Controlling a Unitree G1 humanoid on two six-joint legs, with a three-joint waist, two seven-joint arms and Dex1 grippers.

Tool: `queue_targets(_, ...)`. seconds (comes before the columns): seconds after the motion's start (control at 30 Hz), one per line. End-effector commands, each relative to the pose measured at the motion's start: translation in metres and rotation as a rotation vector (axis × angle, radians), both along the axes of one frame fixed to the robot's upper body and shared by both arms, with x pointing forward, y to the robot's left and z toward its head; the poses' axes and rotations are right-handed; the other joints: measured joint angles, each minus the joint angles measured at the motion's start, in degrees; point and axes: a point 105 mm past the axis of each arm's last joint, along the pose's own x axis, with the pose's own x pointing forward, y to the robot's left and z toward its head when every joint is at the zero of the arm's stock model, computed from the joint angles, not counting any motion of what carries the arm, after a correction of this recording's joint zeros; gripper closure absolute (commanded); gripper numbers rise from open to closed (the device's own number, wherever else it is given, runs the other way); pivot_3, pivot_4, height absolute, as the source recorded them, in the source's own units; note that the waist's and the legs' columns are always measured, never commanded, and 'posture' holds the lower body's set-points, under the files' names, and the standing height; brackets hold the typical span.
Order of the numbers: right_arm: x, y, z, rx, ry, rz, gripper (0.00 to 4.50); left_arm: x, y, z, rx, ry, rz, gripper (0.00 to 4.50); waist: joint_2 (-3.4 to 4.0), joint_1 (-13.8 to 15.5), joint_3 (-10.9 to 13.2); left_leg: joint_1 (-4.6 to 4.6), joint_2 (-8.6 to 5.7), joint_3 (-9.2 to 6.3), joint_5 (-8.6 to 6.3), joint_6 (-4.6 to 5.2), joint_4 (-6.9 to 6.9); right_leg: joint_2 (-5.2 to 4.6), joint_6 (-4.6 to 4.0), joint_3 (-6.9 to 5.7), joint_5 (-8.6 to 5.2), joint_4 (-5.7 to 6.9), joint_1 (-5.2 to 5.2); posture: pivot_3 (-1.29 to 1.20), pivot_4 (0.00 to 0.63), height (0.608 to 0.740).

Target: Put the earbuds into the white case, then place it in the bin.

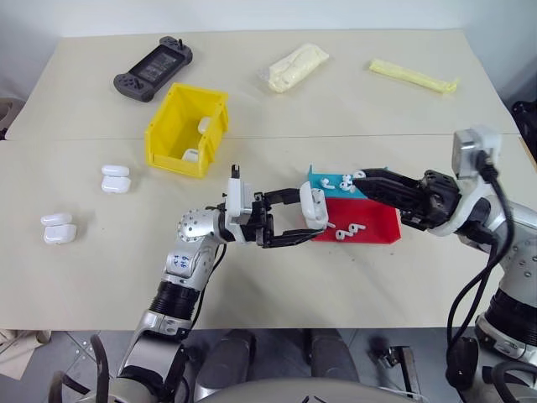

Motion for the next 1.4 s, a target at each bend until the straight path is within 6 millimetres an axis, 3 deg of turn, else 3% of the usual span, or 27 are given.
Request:
queue_targets(0.03, -0.016, 0.012, 0.005, 0.038, -0.002, 0.053, 4.0, 0.001, 0.0, 0.006, -0.006, -0.022, 0.001, 1.74, 0.0, 0.0, 0.0, 0.0, -0.01, 0.01, 0.0, 0.0, 0.0, -0.01, 0.0, 0.0, 0.0, 0.0, 0.0, 0.0, 0.15, 0.74)
queue_targets(0.67, -0.017, 0.033, -0.021, 0.063, 0.088, 0.054, 4.0, 0.001, -0.002, 0.009, 0.006, -0.017, -0.001, 1.74, 0.0, -0.1, 0.0, 0.01, -0.02, 0.02, 0.0, 0.01, 0.0, -0.01, 0.0, 0.0, 0.0, -0.02, 0.01, 0.0, 0.15, 0.74)
queue_targets(0.9, -0.021, 0.041, -0.04, -0.057, 0.144, 0.083, 4.0, 0.0, -0.003, 0.011, -0.002, -0.021, 0.001, 1.74, 0.0, 0.0, 0.0, 0.01, -0.02, 0.02, 0.0, 0.01, -0.01, 0.0, 0.0, 0.0, 0.0, -0.04, 0.02, 0.0, 0.15, 0.74)
queue_targets(1.03, -0.016, 0.043, -0.036, -0.092, 0.063, 0.048, 2.72, -0.002, -0.003, 0.014, -0.026, -0.019, -0.017, 1.74, 0.0, 0.0, 0.0, 0.01, -0.01, 0.01, 0.0, 0.01, -0.01, 0.01, 0.0, 0.0, 0.0, -0.06, 0.02, 0.0, 0.15, 0.74)
queue_targets(1.13, -0.01, 0.03, -0.033, -0.111, 0.02, -0.011, 1.8, -0.003, -0.003, 0.014, -0.029, -0.016, -0.022, 1.74, 0.0, 0.0, 0.0, 0.01, 0.0, 0.01, 0.0, 0.01, -0.02, 0.02, 0.0, 0.0, 0.0, -0.06, 0.02, 0.0, 0.15, 0.74)
queue_targets(1.3, -0.008, 0.001, -0.03, -0.169, -0.003, -0.08, 1.8, -0.001, 0.006, 0.009, 0.007, -0.02, 0.006, 1.74, -0.04, 0.2, 0.0, 0.01, -0.07, 0.0, -0.01, 0.04, -0.01, -0.03, 0.01, -0.01, 0.01, -0.1, 0.08, 0.0, 0.15, 0.74)
queue_targets(1.4, -0.006, -0.014, -0.021, -0.207, -0.048, -0.112, 1.97, 0.011, 0.022, -0.003, 0.15, -0.041, 0.091, 1.74, -0.04, -0.1, 0.0, 0.01, -0.02, 0.02, -0.01, 0.04, -0.03, 0.01, 0.02, -0.01, 0.01, -0.1, 0.07, 0.0, 0.15, 0.74)
